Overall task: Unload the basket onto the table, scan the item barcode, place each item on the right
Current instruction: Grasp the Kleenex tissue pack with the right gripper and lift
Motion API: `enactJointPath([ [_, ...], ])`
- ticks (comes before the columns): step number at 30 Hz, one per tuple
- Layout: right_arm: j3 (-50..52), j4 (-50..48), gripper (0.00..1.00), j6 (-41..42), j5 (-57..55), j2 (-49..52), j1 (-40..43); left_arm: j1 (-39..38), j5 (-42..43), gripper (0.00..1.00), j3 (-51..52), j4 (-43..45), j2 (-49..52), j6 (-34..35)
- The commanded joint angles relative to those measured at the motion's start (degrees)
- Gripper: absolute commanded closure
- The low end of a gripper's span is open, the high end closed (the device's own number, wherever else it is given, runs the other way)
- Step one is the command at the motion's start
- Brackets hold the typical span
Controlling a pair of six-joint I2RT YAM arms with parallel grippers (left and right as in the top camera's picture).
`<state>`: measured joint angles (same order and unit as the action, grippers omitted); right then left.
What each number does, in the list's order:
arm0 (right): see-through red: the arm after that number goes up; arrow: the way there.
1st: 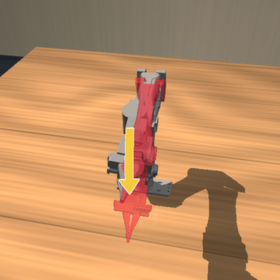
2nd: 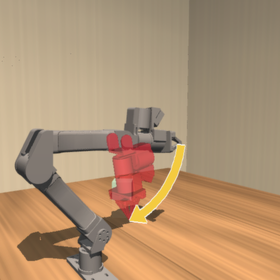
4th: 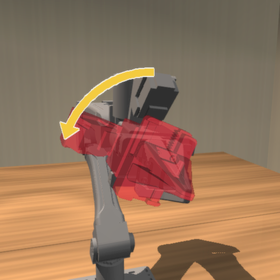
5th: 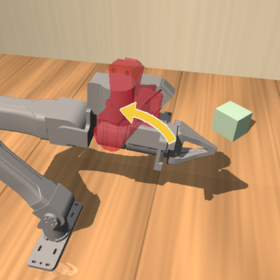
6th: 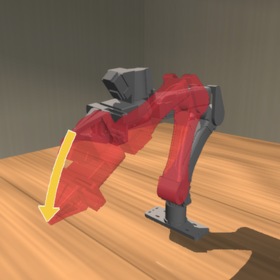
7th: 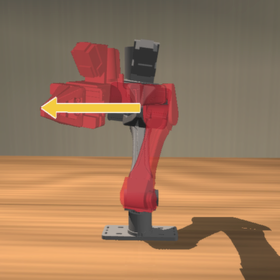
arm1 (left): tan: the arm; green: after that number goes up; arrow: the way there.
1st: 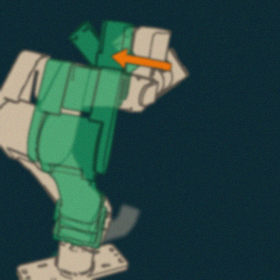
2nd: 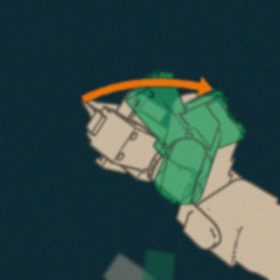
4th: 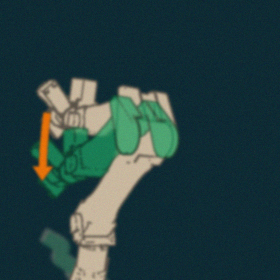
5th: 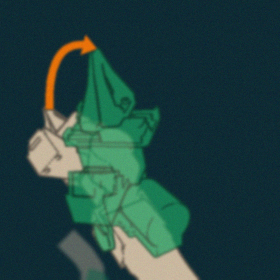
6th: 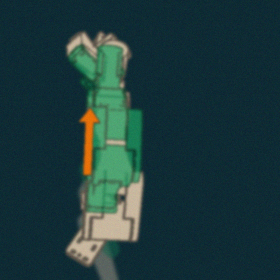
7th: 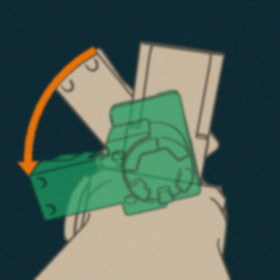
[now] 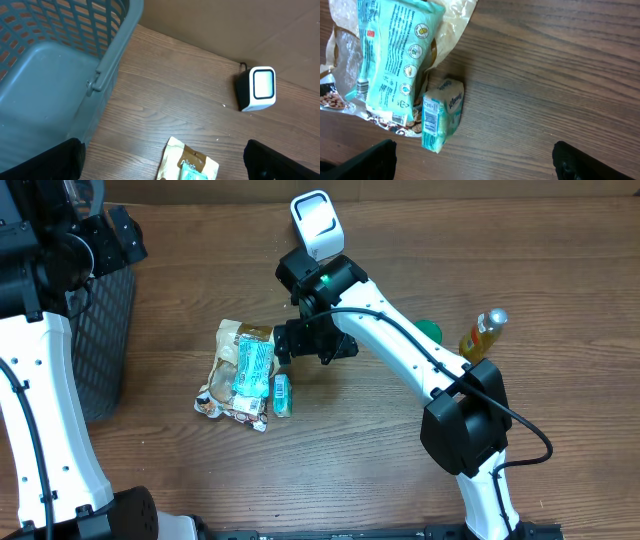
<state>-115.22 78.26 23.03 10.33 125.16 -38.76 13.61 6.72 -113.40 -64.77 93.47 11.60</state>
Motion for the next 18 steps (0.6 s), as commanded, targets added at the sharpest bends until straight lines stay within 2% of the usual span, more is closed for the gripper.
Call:
enactJointPath([
  [1,1.4,-0.2,0.04,-0.5,0.7,0.0,0.0,-0.1,0.3,0.01,-1.5,0.1,0.2,-0.9],
  [8,5.7,-3.5,0.07,-0.3,0.9,0.0,0.0,-0.1,0.3,0.00,-1.5,0.1,0.2,-0.9],
  [14,8.6,-6.5,0.22,-0.3,5.8,0.0,-0.2,-0.1,0.3,0.00,-1.5,0.1,0.2,-0.9],
  [18,9.2,-8.2,0.27,-0.3,7.8,0.1,-0.5,-0.1,0.3,0.00,-1.5,0.1,0.2,-0.9],
])
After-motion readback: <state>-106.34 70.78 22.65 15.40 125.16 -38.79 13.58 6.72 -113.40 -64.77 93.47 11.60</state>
